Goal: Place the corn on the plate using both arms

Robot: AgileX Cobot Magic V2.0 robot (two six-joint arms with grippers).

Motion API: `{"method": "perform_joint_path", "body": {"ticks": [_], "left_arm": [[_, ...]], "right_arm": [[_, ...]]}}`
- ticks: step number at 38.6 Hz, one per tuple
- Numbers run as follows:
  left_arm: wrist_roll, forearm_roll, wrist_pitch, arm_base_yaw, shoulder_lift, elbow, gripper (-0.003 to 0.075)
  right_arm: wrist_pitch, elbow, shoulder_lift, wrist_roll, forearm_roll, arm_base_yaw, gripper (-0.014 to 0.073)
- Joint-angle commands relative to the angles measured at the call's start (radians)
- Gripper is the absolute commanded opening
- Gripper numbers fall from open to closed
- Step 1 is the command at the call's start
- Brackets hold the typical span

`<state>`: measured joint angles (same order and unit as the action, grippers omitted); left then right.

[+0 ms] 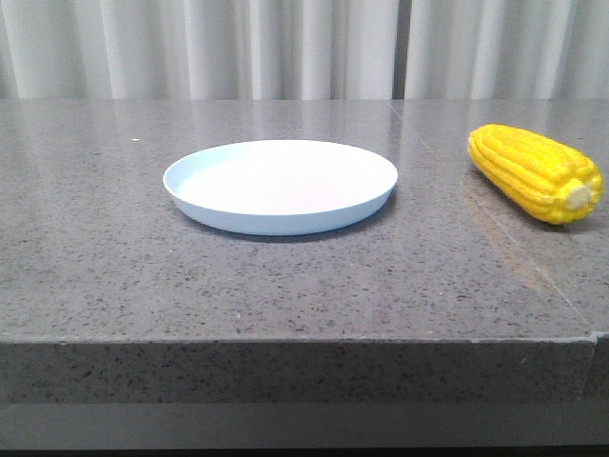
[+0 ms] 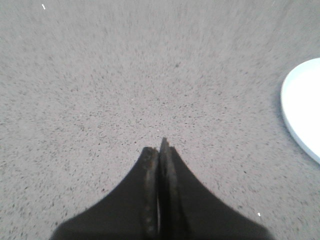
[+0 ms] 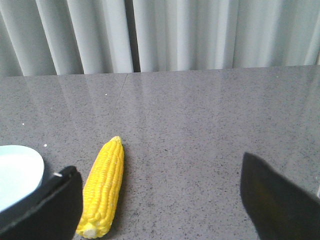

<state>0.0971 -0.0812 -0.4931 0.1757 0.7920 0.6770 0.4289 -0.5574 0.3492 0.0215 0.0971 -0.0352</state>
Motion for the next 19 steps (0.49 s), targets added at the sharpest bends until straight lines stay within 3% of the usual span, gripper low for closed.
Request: {"method": "perform_joint_path", "body": {"ticks": [1, 8, 19], "left_arm": [[0.011, -0.006, 0.128, 0.0, -0.181, -0.081, -0.002], [0.011, -0.033, 0.084, 0.0, -0.452, -0.196, -0.002], [0.011, -0.065, 0.073, 0.0, -0.564, -0.225, -0.002]], "right_arm": [[-0.087, -0.036, 0.014, -0.006, 0.006, -0.001, 0.066], [-0.087, -0.036, 0.014, -0.006, 0.006, -0.001, 0.066], [-0.087, -0.036, 0.014, -0.006, 0.006, -0.001, 0.066]]}}
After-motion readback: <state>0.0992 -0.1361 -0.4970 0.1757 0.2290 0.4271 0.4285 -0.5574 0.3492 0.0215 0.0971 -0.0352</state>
